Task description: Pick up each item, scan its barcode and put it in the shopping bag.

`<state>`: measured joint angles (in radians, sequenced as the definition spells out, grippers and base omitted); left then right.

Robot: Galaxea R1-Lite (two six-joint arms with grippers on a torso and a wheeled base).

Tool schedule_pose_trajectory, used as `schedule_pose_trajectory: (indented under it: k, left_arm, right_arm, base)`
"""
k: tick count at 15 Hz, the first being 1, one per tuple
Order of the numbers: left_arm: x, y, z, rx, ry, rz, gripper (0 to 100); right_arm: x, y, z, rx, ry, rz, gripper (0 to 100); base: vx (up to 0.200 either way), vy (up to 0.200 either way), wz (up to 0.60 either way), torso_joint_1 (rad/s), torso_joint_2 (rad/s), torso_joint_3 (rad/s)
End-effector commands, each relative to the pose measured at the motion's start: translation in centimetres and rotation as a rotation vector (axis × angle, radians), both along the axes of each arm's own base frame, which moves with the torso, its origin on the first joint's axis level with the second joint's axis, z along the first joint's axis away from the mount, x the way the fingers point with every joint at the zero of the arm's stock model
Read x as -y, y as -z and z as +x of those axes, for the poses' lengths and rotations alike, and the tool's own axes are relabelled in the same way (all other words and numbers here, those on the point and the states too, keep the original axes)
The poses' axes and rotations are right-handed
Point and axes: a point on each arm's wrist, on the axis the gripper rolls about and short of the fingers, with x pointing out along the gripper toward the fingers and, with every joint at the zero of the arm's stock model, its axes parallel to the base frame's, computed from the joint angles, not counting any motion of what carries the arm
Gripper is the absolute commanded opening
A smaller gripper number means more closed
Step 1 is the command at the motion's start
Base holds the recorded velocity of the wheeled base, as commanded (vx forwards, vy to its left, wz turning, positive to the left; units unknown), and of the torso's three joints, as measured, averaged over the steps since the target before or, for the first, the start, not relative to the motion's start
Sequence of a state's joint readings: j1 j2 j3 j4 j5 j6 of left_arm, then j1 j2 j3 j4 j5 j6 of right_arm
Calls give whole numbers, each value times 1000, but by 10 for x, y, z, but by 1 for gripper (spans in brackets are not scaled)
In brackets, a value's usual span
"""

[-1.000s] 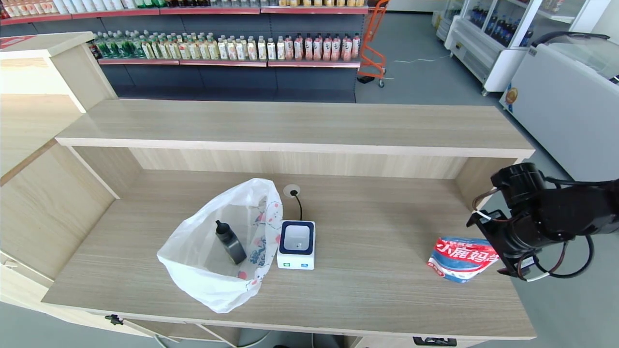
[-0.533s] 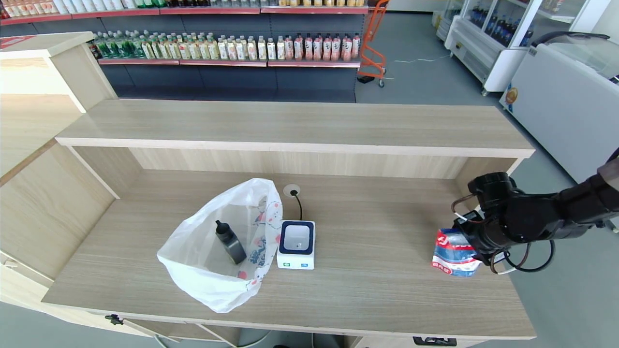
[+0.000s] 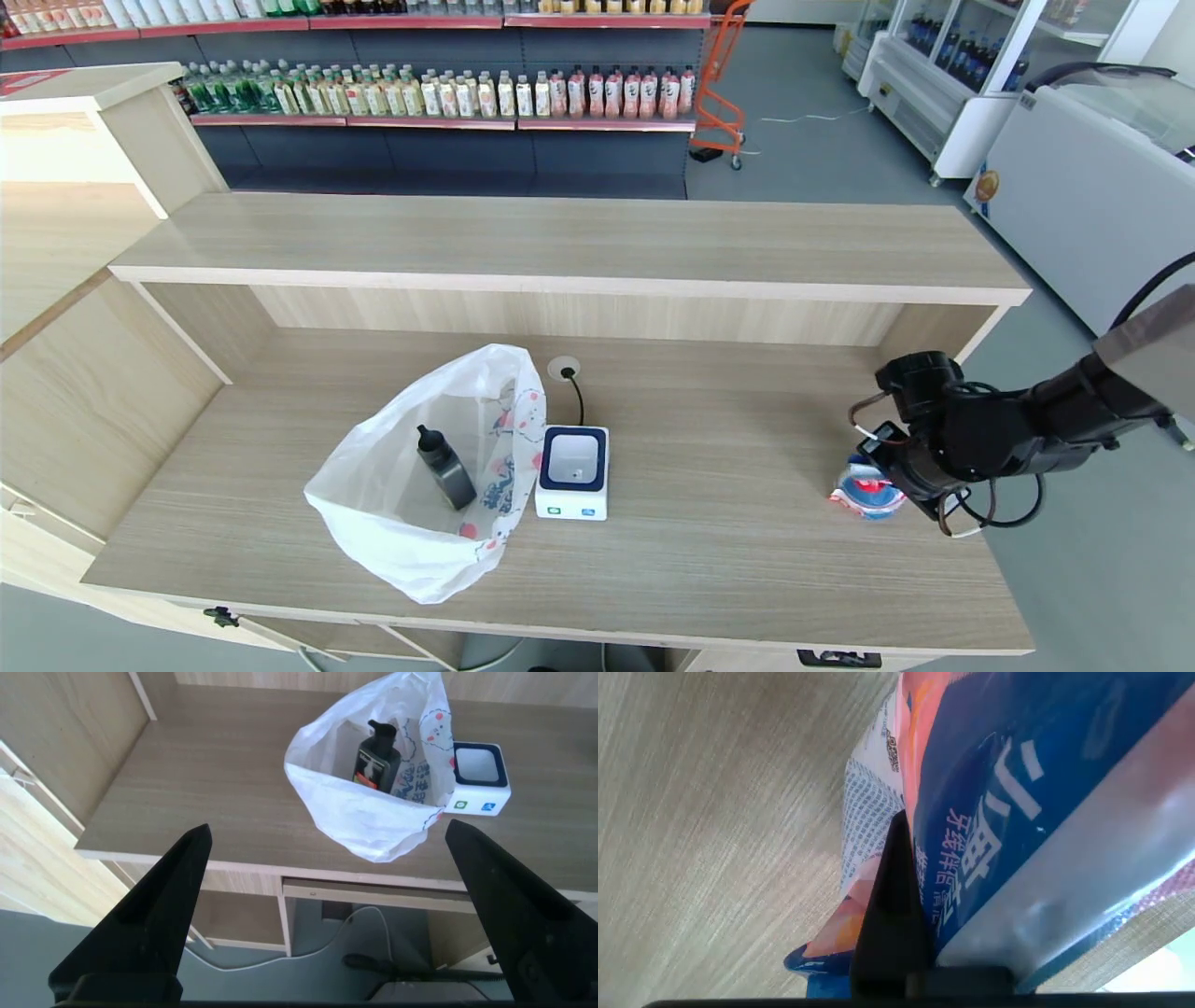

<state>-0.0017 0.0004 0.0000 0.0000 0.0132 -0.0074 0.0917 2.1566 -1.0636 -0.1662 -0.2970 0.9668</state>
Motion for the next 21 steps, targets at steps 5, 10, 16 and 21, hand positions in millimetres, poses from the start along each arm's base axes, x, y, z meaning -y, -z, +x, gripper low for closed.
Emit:
schedule_pose_trajectory:
  k: [5, 10, 16, 21]
  left_arm:
    - [0, 0, 0, 0, -1, -2, 100]
    - [0, 0, 0, 0, 1, 0, 100]
    - [0, 0, 0, 0, -1, 0, 100]
    - [0, 0, 0, 0, -1, -2, 100]
  right_arm:
    - [2, -118, -61, 264, -388, -81, 0]
    - [-5, -142, -134, 492, -1152, -49, 0]
    - [-15, -139, -156, 679, -1596, 209, 0]
    - [-27, -138, -162, 686, -1668, 240, 0]
  base:
    - [0, 0, 0, 0, 0, 0]
    - [0, 0, 0, 0, 0, 0]
    - [0, 0, 0, 0, 0, 0]
    - [0, 0, 0, 0, 0, 0]
